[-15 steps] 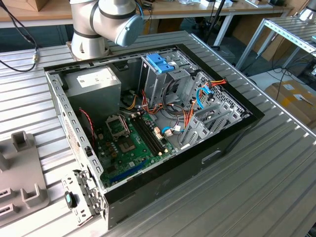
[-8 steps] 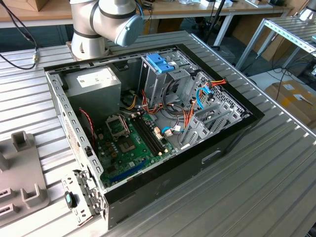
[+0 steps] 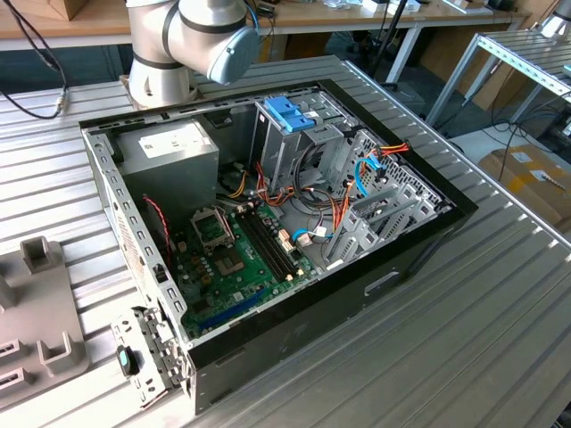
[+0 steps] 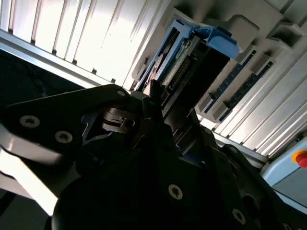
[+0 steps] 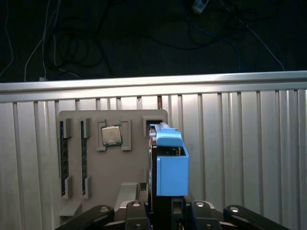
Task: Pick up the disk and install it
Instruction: 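Pick up the disk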
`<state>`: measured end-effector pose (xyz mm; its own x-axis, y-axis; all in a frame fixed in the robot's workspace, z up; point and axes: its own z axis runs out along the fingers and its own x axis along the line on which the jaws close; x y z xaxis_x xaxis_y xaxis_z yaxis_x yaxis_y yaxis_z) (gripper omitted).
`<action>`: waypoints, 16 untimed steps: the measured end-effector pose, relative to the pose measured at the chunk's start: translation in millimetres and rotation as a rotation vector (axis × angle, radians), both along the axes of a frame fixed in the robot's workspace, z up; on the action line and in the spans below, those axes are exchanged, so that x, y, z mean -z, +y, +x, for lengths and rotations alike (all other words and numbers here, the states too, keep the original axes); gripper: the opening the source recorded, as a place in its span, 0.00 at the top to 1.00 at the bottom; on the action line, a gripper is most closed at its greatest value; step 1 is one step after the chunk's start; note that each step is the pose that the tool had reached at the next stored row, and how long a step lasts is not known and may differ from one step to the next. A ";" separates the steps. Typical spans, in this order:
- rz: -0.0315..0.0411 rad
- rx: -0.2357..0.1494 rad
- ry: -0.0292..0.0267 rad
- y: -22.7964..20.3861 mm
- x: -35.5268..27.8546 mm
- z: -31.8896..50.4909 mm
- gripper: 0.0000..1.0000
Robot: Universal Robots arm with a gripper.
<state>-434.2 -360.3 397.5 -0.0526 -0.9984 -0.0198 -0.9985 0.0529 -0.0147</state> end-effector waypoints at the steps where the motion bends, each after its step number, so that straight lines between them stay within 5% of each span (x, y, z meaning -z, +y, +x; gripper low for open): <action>1: -0.0002 0.000 0.0000 0.0 -3.7 0.0 0.65; 4: -0.0012 0.000 0.0000 0.0 -18.4 0.0 0.65; 8: -0.0030 0.000 0.0000 0.0 -30.5 0.0 0.65; 16: -0.0034 0.000 0.0000 0.0 -32.9 0.0 0.65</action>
